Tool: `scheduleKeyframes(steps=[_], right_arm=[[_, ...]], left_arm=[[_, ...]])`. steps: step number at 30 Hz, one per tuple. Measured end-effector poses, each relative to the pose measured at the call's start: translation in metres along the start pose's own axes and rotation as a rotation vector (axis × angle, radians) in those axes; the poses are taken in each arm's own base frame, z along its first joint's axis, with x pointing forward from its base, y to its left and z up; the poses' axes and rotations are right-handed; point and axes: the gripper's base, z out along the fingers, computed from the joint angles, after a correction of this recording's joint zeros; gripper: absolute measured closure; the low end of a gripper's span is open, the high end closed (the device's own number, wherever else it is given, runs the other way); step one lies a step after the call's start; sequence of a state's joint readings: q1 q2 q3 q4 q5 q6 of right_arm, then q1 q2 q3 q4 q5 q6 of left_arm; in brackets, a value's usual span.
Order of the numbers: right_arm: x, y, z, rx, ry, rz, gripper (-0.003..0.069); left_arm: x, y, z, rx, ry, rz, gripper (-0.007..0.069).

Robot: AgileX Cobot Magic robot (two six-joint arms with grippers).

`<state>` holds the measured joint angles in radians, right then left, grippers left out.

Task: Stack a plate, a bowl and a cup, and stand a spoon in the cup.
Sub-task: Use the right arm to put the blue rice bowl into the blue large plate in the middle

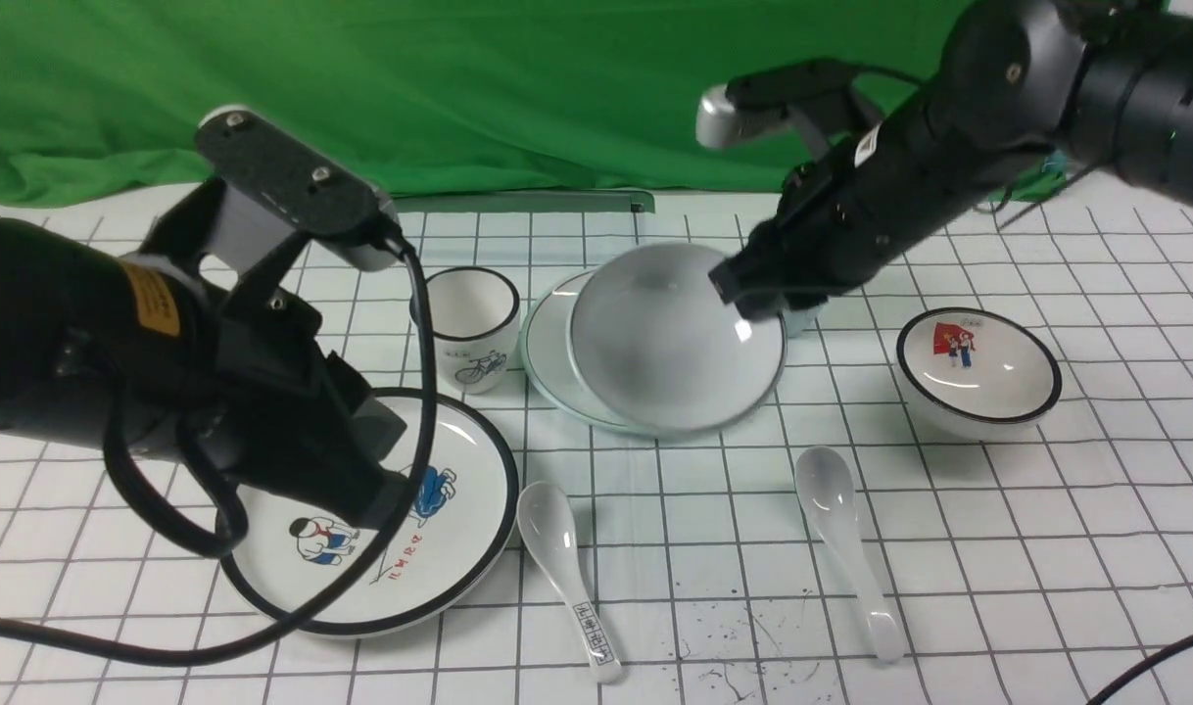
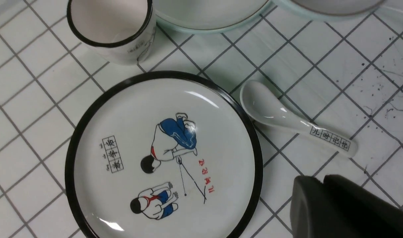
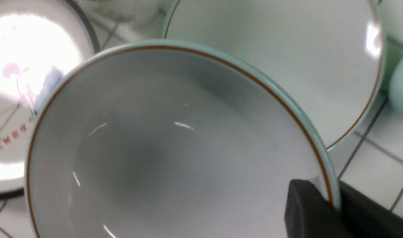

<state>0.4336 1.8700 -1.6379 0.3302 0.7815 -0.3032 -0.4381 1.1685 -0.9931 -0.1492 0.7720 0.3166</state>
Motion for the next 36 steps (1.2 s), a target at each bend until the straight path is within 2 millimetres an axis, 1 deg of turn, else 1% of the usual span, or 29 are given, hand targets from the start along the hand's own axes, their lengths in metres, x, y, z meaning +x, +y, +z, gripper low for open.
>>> scheduleKeyframes(steps=[3, 5, 7, 8, 9, 10, 11, 12, 15, 17, 19, 22, 30, 36], right_arm=[[-0.014, -0.006, 0.005, 0.007, -0.026, 0.019, 0.0585], [-0.019, -0.009, 0.016, 0.006, -0.026, 0.045, 0.0585], [-0.024, -0.013, 0.034, 0.004, -0.016, 0.086, 0.0585], [-0.025, -0.014, 0.039, 0.003, -0.009, 0.094, 0.0585], [-0.024, -0.016, 0.052, 0.002, 0.007, 0.121, 0.0585], [-0.025, -0.018, 0.060, 0.002, 0.015, 0.139, 0.0585], [-0.026, -0.018, 0.059, 0.002, 0.011, 0.142, 0.0585], [-0.025, -0.022, 0.073, 0.004, 0.027, 0.174, 0.0585], [-0.024, -0.029, 0.087, 0.009, 0.036, 0.235, 0.0585], [-0.023, -0.034, 0.090, 0.014, 0.034, 0.263, 0.0585], [-0.021, -0.043, 0.096, 0.027, 0.029, 0.306, 0.0585], [-0.019, -0.049, 0.101, 0.034, 0.027, 0.339, 0.0585], [-0.015, -0.052, 0.115, 0.040, 0.024, 0.375, 0.0585], [-0.015, -0.053, 0.116, 0.042, 0.013, 0.389, 0.0583]], left_arm=[[-0.002, 0.001, 0.000, -0.006, -0.019, 0.000, 0.0634], [-0.002, 0.001, 0.000, -0.009, -0.026, 0.000, 0.0634], [-0.003, 0.001, 0.000, -0.010, -0.029, 0.001, 0.0634], [-0.003, 0.001, 0.000, -0.011, -0.029, 0.001, 0.0634], [-0.003, 0.001, 0.000, -0.013, -0.028, 0.003, 0.0634], [-0.003, 0.001, 0.000, -0.016, -0.027, 0.007, 0.0634], [-0.003, 0.001, 0.000, -0.016, -0.027, 0.007, 0.0634], [-0.002, 0.002, 0.000, -0.021, -0.026, 0.013, 0.0634], [-0.002, 0.003, 0.000, -0.028, -0.024, 0.020, 0.0634], [-0.002, 0.003, 0.000, -0.030, -0.023, 0.023, 0.0634], [-0.002, 0.004, 0.000, -0.039, -0.024, 0.031, 0.0634], [-0.003, 0.004, 0.000, -0.046, -0.034, 0.035, 0.0634], [-0.004, 0.004, 0.000, -0.048, -0.041, 0.036, 0.0634], [-0.004, 0.004, 0.000, -0.049, -0.040, 0.037, 0.0634]])
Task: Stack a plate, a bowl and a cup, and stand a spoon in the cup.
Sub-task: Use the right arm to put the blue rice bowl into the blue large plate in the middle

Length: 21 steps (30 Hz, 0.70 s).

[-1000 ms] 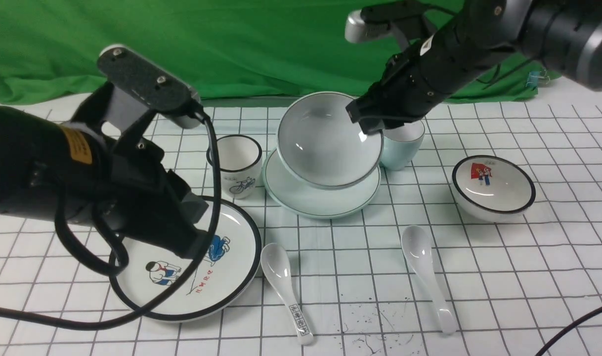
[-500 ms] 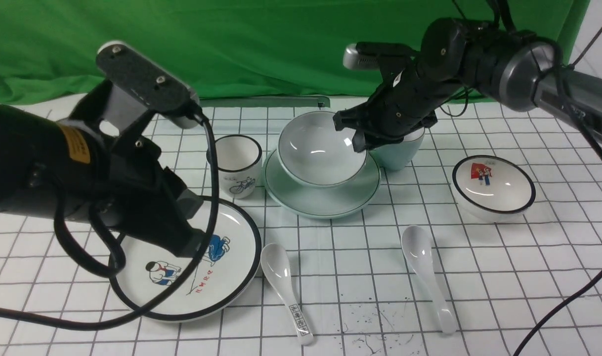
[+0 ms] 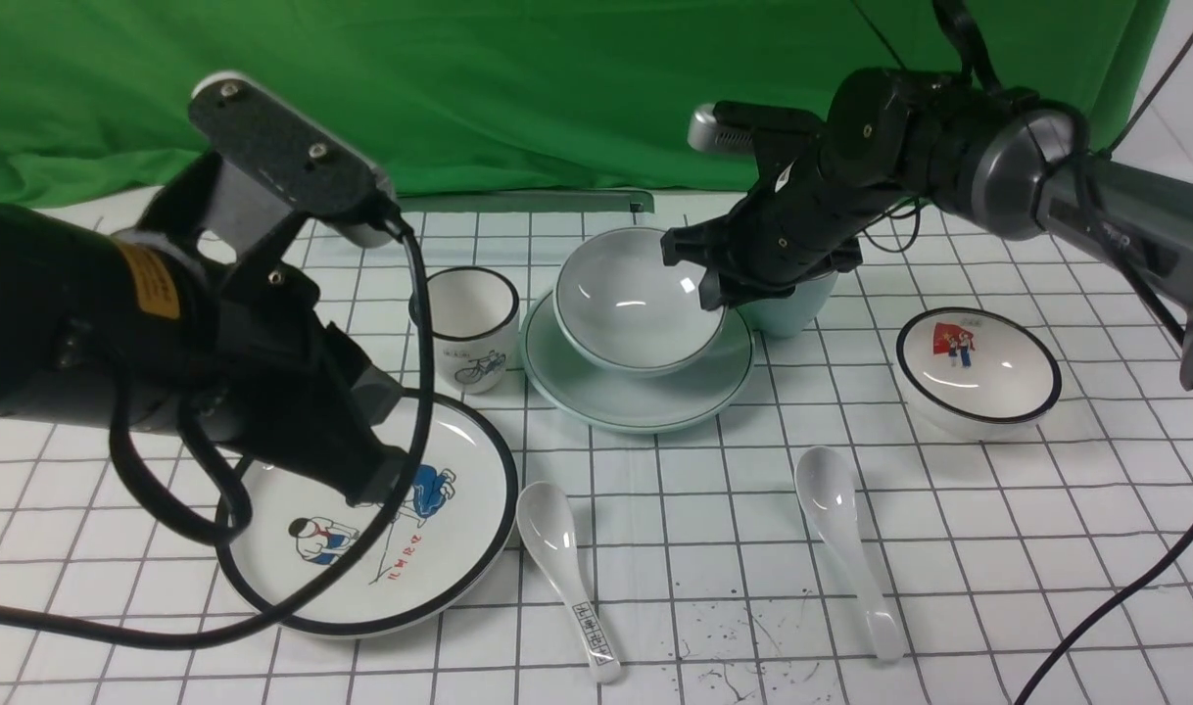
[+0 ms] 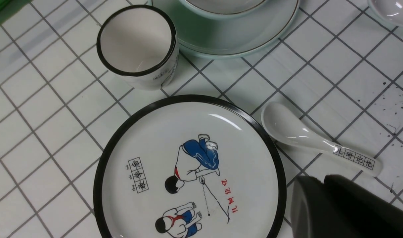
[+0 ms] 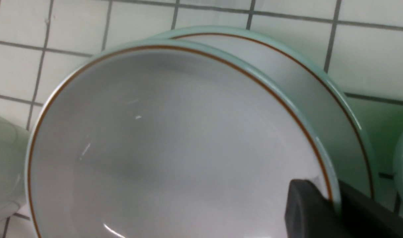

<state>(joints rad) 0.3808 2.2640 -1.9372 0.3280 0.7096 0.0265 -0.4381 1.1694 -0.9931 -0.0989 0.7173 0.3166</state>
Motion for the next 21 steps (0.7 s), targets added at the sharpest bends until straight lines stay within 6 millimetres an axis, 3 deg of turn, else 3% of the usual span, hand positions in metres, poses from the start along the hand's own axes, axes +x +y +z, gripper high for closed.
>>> scheduleKeyframes(steps=[13, 21], right_arm=[[0.0000, 0.0000, 0.0000, 0.000, 0.000, 0.003, 0.0564], [-0.0024, 0.0009, -0.0017, -0.004, -0.012, 0.004, 0.0491]], left_arm=[[0.0000, 0.0000, 0.0000, 0.000, 0.000, 0.000, 0.0634], [0.0000, 0.0000, 0.0000, 0.000, 0.000, 0.000, 0.0634]])
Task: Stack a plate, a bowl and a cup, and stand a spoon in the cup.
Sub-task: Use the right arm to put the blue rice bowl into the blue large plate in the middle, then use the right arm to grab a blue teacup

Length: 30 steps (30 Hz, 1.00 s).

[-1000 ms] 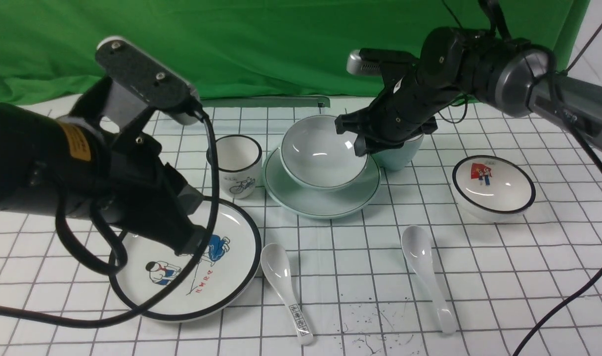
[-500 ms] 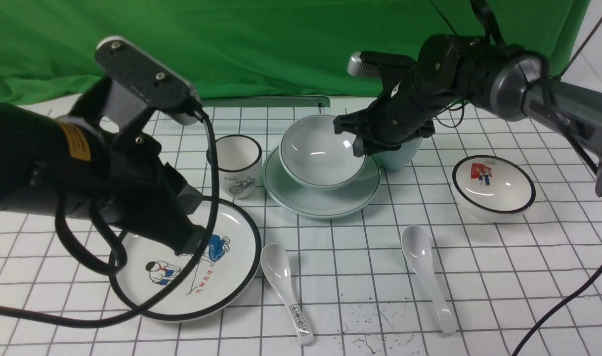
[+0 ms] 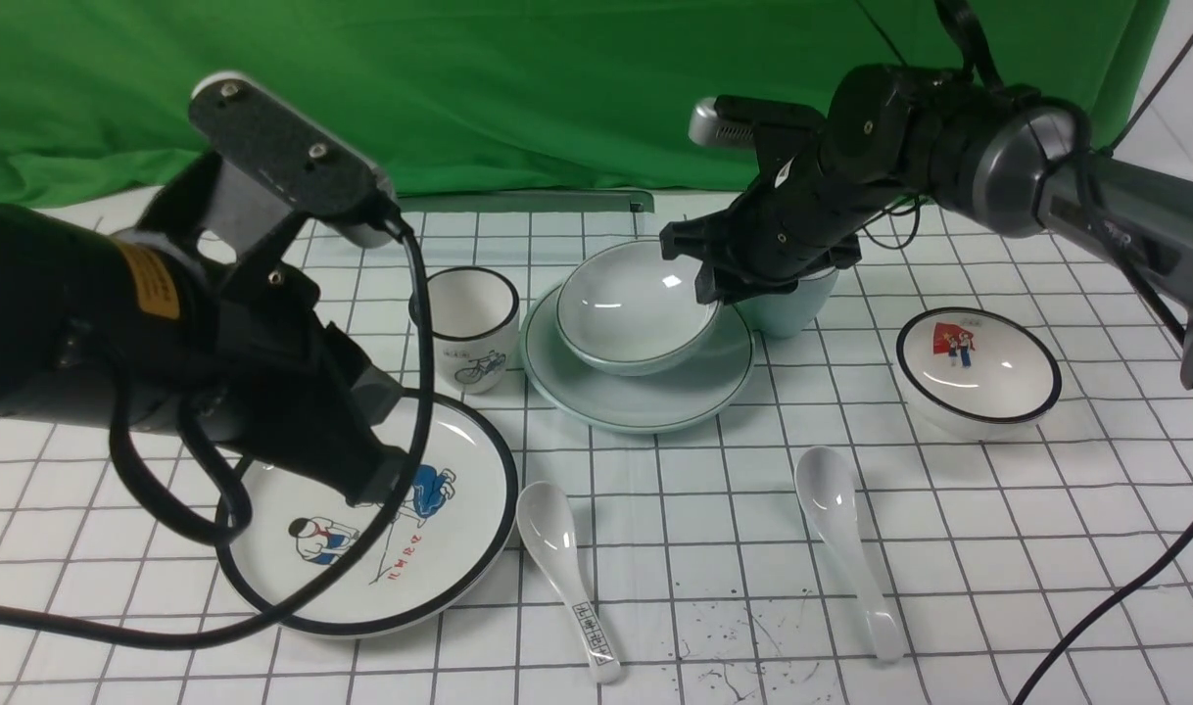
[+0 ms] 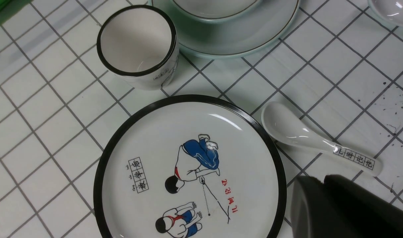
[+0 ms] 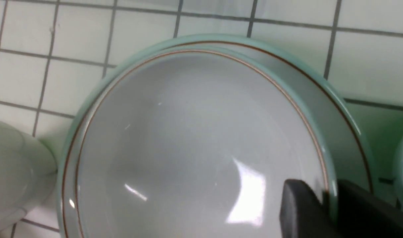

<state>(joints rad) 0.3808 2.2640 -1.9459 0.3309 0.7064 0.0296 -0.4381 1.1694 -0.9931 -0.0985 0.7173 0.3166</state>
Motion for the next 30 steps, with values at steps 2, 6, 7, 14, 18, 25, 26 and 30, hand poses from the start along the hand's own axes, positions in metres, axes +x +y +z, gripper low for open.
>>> scheduleKeyframes(steps=[2, 6, 7, 14, 18, 25, 26, 30], right_arm=[[0.000, 0.000, 0.000, 0.000, 0.000, 0.000, 0.0472], [0.001, 0.000, -0.001, 0.001, 0.012, 0.001, 0.0370], [0.001, 0.000, -0.002, 0.003, 0.016, -0.002, 0.0331], [-0.007, 0.000, -0.036, 0.065, 0.014, -0.095, 0.0208], [-0.019, 0.007, -0.071, 0.070, -0.013, -0.183, 0.0200], [-0.042, -0.006, -0.122, 0.140, -0.067, -0.244, 0.0197], [-0.043, -0.011, -0.124, 0.159, -0.065, -0.244, 0.0197], [-0.043, -0.031, -0.123, 0.203, -0.045, -0.221, 0.0197]], left_arm=[[0.000, 0.000, 0.000, 0.000, 0.000, 0.000, 0.0634], [0.000, 0.000, 0.000, 0.000, 0.000, 0.000, 0.0634], [0.000, 0.000, 0.000, 0.000, 0.000, 0.000, 0.0634], [0.000, 0.000, 0.000, 0.000, 0.001, 0.000, 0.0634], [0.000, 0.000, 0.000, 0.000, 0.000, 0.000, 0.0634], [0.000, 0.000, 0.000, -0.001, -0.002, 0.000, 0.0634], [0.000, 0.000, 0.000, -0.001, -0.003, 0.000, 0.0634], [0.000, 0.000, 0.000, -0.001, -0.003, 0.000, 0.0634]])
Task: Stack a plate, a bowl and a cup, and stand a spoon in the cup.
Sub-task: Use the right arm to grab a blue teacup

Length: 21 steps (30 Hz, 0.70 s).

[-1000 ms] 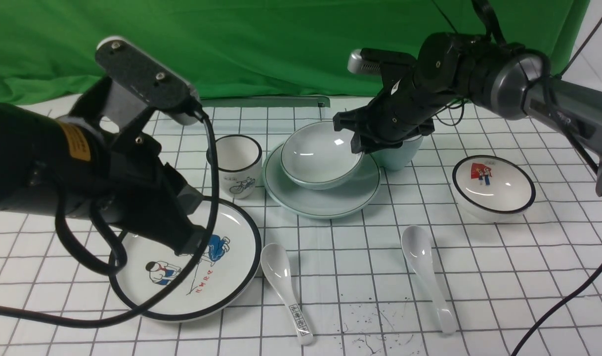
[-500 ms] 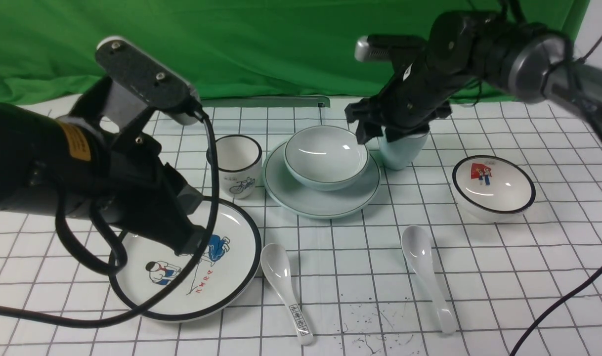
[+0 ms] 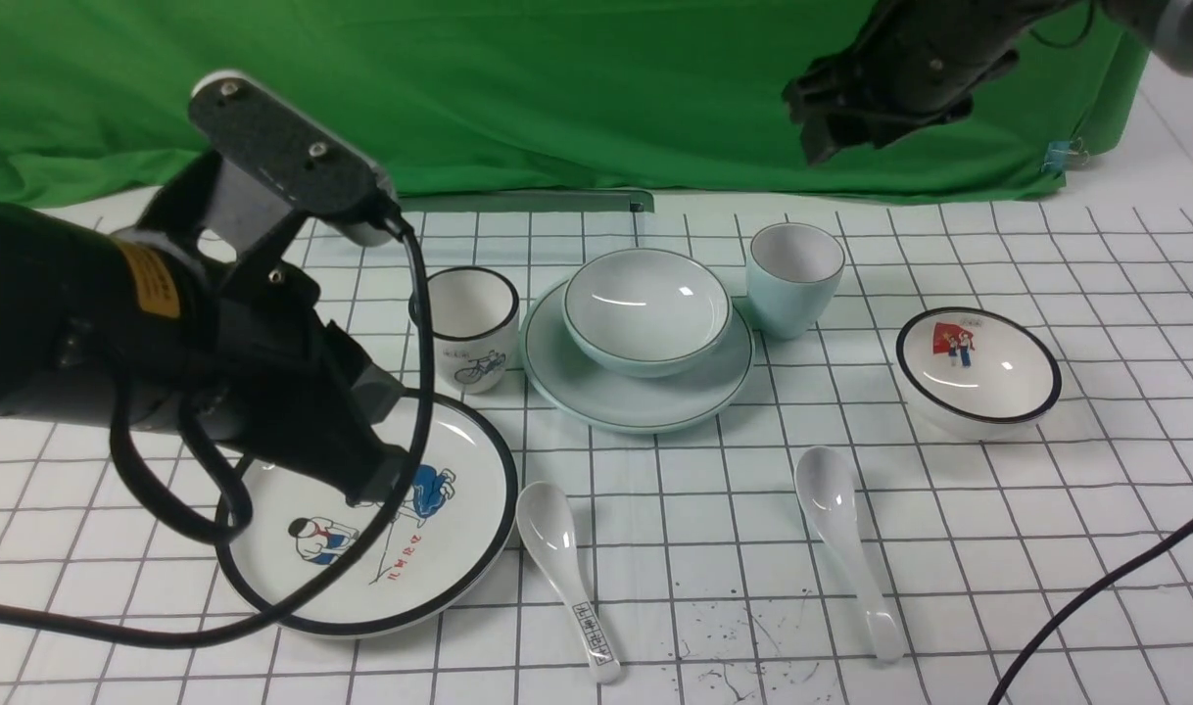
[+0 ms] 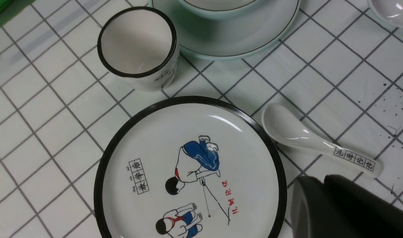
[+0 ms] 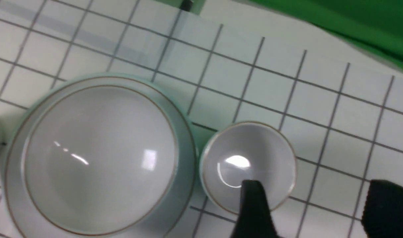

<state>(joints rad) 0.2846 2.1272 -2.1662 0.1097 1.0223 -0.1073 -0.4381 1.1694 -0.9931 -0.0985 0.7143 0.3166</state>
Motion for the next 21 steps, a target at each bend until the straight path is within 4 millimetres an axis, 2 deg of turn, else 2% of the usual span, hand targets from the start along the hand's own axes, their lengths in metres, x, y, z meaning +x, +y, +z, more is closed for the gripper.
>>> scheduleKeyframes(steps=[5, 6, 12, 18, 21], right_arm=[[0.008, -0.020, 0.023, 0.027, 0.048, 0.031, 0.0197], [0.011, -0.024, 0.036, 0.032, 0.066, 0.037, 0.0197], [0.019, -0.022, 0.082, 0.024, 0.082, 0.035, 0.0197], [0.021, -0.014, 0.096, 0.011, 0.088, 0.025, 0.0199], [0.022, -0.009, 0.100, 0.005, 0.098, 0.011, 0.0236]], left_arm=[[-0.002, 0.001, 0.000, -0.005, -0.017, 0.000, 0.0634], [-0.002, 0.001, 0.000, -0.007, -0.022, 0.000, 0.0634], [-0.004, 0.001, 0.000, -0.014, -0.041, 0.000, 0.0634], [-0.004, 0.001, 0.000, -0.016, -0.049, -0.003, 0.0634], [-0.005, 0.002, 0.000, -0.019, -0.058, -0.004, 0.0634]])
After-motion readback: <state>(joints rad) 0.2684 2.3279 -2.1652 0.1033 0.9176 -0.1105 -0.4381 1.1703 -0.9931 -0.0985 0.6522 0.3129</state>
